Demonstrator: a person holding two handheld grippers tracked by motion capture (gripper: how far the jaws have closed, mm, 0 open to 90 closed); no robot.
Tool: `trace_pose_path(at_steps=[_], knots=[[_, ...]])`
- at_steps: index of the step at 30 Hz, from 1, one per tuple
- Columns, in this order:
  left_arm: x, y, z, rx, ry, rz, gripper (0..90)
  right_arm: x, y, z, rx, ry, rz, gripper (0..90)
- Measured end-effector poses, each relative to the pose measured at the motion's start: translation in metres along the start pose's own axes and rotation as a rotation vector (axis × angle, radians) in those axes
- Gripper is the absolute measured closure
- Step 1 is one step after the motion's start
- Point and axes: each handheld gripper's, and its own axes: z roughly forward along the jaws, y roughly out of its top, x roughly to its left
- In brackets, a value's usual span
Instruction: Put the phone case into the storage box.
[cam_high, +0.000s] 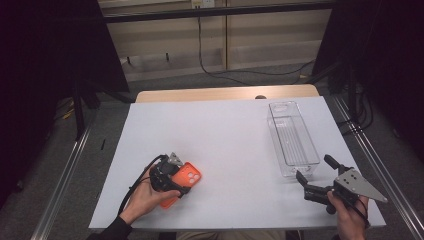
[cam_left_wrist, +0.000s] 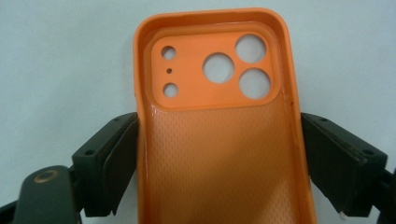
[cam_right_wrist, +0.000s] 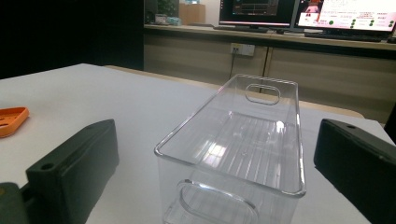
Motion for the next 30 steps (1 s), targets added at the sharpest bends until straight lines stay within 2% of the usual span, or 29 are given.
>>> trace_pose_path(at_steps=[5,7,8,13,14,16,20,30], knots=[[0.000,0.000,-0.001,-0.003,0.006,-0.007,15.6,0.000,0.000,0.000,0.002,-0.003,-0.003,0.0],[0.000,0.000,-0.001,-0.019,0.004,-0.027,15.7,0.000,0.000,0.001,0.001,-0.003,-0.003,0.0],[0.001,0.000,-0.001,-0.008,0.002,-0.013,15.7,0.000,0.000,0.001,0.002,-0.004,-0.002,0.0],[0.001,0.000,-0.002,-0.016,0.000,-0.011,15.8,0.000,0.000,0.000,0.001,-0.004,-0.004,0.0],[0.001,0.000,-0.002,-0.030,0.000,-0.022,15.8,0.000,0.000,0.000,-0.001,-0.004,-0.003,0.0],[0.002,0.000,-0.003,-0.035,0.001,-0.014,15.8,0.000,0.000,0.000,-0.002,-0.001,0.000,0.0],[0.003,0.002,-0.008,-0.075,0.001,-0.030,15.8,0.000,0.000,0.000,-0.002,-0.003,0.000,0.0],[0.004,0.007,-0.013,-0.160,0.044,-0.039,15.8,0.000,0.000,0.000,-0.002,-0.005,0.002,0.0]])
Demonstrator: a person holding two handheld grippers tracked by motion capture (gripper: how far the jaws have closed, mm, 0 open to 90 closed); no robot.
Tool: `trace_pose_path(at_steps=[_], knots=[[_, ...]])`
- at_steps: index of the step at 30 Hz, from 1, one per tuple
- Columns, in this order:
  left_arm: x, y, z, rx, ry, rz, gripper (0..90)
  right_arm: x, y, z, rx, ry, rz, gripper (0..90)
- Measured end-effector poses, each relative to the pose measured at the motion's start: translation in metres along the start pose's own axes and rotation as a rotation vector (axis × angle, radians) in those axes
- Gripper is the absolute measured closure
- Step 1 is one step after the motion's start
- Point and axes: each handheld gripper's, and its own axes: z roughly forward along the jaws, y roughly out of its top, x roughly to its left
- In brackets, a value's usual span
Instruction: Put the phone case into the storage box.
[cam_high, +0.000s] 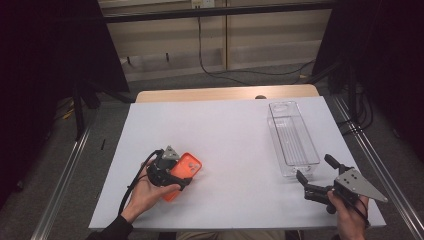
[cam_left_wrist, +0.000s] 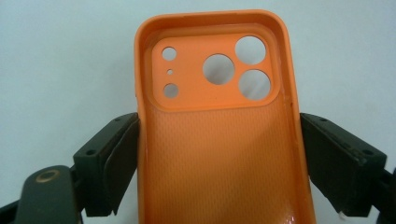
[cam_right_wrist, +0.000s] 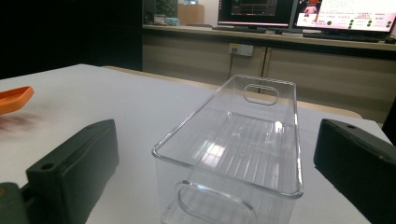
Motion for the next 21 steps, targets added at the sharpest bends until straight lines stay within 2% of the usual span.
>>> trace_pose_path(at_steps=[9,12,21], knots=[[-0.011,0.013,-0.004,-0.095,0.048,0.063,15.8,0.001,0.000,0.000,-0.002,0.002,-0.003,0.0],[-0.013,0.017,-0.005,-0.134,0.049,0.050,15.8,0.001,0.000,0.000,-0.003,-0.001,0.000,0.0],[-0.020,0.036,-0.009,-0.220,0.071,0.070,15.8,0.002,0.001,0.000,-0.008,-0.001,0.012,0.0]])
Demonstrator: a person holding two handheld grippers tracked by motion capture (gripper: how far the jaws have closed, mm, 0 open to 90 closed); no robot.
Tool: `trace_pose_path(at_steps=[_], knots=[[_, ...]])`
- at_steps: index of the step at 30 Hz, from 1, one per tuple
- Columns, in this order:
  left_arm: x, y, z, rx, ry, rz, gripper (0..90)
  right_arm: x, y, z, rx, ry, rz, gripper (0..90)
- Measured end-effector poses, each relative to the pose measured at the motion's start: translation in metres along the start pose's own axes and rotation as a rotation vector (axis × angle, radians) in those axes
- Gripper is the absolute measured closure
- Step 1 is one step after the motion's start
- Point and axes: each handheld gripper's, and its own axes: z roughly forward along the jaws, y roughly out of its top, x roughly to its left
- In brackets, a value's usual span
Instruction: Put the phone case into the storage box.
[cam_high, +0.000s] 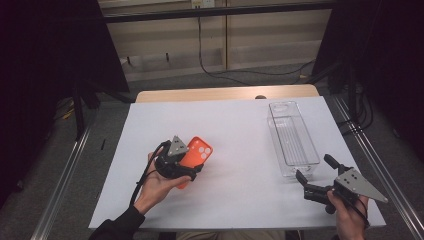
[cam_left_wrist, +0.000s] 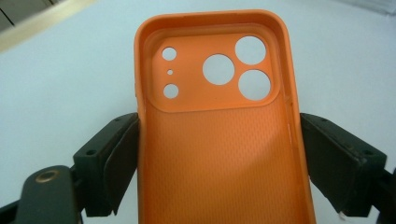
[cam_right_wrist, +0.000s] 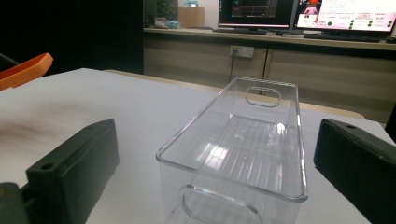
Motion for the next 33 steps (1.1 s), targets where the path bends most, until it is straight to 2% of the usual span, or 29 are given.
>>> trace_pose_path(at_steps=[4,7,9,12,14,15,21,25,27,29,30,33], knots=[[-0.004,0.007,0.003,-0.046,0.006,0.002,15.8,0.001,0.000,0.001,0.000,0.010,-0.003,0.0],[-0.010,0.005,0.009,-0.089,0.009,-0.010,15.8,0.001,0.000,0.002,0.000,0.013,-0.002,0.0],[-0.013,0.006,0.012,-0.088,0.008,-0.008,15.8,0.002,0.000,0.003,0.001,0.015,0.005,0.0],[-0.017,0.006,0.014,-0.101,0.012,-0.013,15.8,0.004,0.001,0.004,0.004,0.025,-0.003,0.0],[-0.019,0.007,0.014,-0.103,0.024,-0.001,15.8,0.006,0.003,0.006,0.014,0.038,-0.013,0.0],[-0.020,0.007,0.014,-0.108,0.026,-0.009,15.8,0.006,0.004,0.008,0.020,0.040,-0.020,0.0],[-0.024,0.014,0.018,-0.126,0.036,0.003,15.8,0.009,0.009,0.014,0.034,0.059,-0.016,0.0],[-0.027,0.021,0.019,-0.142,0.029,0.007,15.8,0.012,0.013,0.021,0.047,0.079,-0.005,0.0],[-0.029,0.023,0.017,-0.148,0.018,0.011,15.8,0.015,0.014,0.024,0.060,0.107,0.001,0.0],[-0.032,0.023,0.013,-0.163,0.009,0.016,15.8,0.018,0.014,0.028,0.060,0.113,-0.004,0.0],[-0.034,0.023,0.011,-0.162,0.022,0.032,15.8,0.020,0.014,0.029,0.065,0.119,-0.003,0.0],[-0.039,0.019,0.009,-0.165,0.013,0.032,15.8,0.025,0.014,0.034,0.070,0.140,-0.001,0.0]])
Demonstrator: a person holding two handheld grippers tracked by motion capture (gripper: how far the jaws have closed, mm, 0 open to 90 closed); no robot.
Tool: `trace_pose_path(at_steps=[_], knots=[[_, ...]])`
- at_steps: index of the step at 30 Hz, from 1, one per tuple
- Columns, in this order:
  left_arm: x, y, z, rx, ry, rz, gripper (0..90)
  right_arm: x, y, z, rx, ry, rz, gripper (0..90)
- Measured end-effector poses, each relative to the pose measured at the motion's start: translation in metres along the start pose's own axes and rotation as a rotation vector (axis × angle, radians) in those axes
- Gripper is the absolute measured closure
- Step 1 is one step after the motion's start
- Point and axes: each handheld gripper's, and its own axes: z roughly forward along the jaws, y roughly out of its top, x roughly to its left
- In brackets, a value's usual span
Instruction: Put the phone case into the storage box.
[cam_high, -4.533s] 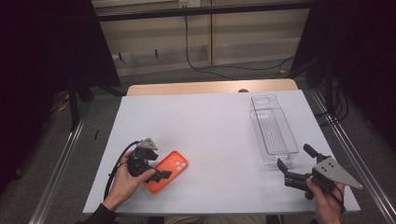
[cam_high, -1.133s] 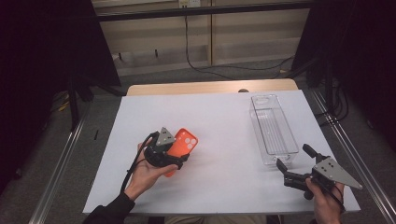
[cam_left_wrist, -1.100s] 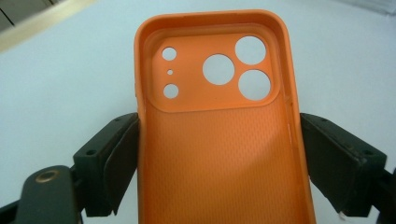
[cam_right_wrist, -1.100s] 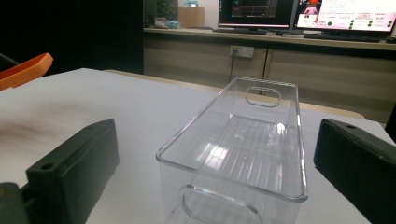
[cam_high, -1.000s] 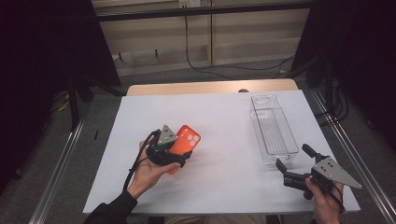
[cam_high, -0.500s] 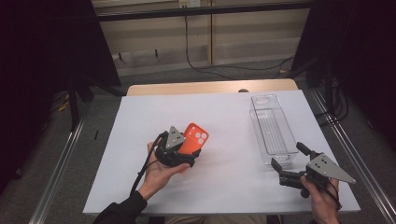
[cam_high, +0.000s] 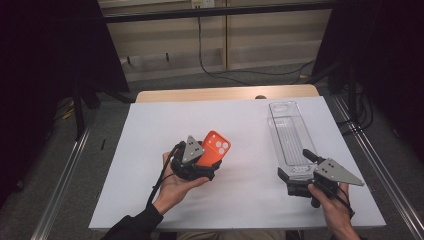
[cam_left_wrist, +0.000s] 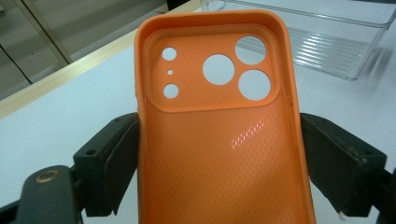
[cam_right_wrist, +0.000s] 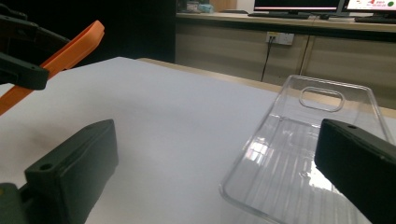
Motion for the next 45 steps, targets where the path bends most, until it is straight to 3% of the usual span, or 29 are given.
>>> trace_pose_path(at_steps=[7,11,19,29,35,45], knots=[[-0.002,-0.004,0.005,0.015,0.006,0.008,15.8,0.011,0.006,0.012,0.004,0.025,-0.005,0.0],[-0.005,-0.005,0.009,0.014,0.009,0.013,15.8,0.017,0.010,0.023,0.005,0.083,-0.010,0.0],[-0.012,-0.007,0.012,0.026,-0.010,0.021,15.8,0.027,0.020,0.040,0.031,0.094,0.018,1.0],[-0.014,0.000,0.016,-0.006,0.028,0.027,15.8,0.034,0.036,0.055,0.082,0.090,0.071,4.4],[-0.015,0.005,0.022,-0.018,0.054,0.047,15.9,0.037,0.048,0.063,0.163,0.064,0.086,3.8],[-0.020,0.005,0.029,-0.040,0.078,0.058,15.8,0.037,0.054,0.070,0.249,0.100,0.112,5.5]])
